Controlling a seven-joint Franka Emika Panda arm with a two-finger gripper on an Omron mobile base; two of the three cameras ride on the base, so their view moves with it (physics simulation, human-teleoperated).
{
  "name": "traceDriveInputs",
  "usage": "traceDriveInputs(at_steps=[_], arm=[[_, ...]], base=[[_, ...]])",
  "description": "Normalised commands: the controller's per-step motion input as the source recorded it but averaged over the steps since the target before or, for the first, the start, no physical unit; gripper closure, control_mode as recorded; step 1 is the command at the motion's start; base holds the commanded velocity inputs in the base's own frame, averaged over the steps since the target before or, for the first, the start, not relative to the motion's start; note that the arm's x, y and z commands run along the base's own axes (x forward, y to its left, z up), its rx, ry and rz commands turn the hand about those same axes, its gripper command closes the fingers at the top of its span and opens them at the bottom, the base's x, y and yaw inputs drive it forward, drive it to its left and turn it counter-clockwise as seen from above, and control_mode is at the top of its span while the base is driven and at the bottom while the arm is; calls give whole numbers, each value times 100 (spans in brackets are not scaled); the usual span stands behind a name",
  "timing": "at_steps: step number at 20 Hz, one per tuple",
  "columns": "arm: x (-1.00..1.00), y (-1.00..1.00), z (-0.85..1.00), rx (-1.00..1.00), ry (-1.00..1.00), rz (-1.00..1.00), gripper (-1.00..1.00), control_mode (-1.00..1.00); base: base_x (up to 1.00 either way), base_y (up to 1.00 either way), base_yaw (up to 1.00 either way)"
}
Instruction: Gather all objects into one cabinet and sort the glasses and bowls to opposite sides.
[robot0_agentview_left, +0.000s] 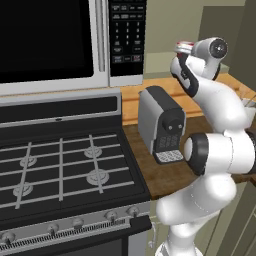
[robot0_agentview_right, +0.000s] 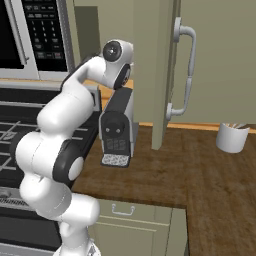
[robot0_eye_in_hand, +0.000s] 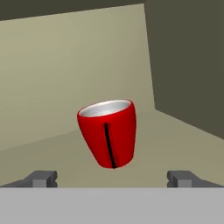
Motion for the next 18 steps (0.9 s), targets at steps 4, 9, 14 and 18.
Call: traceDriveInputs(at_steps=[4,9,14,18], arm=[[24,-5,-6,3,0,0,-100,-100],[28,0,-1,0,0,0,-100,-100],[32,0,-9,0,1,0,-100,-100],[35,0,-12,0,2,0,-100,-100]], base=[[0,0,0],[0,0,0],[0,0,0],[0,0,0]])
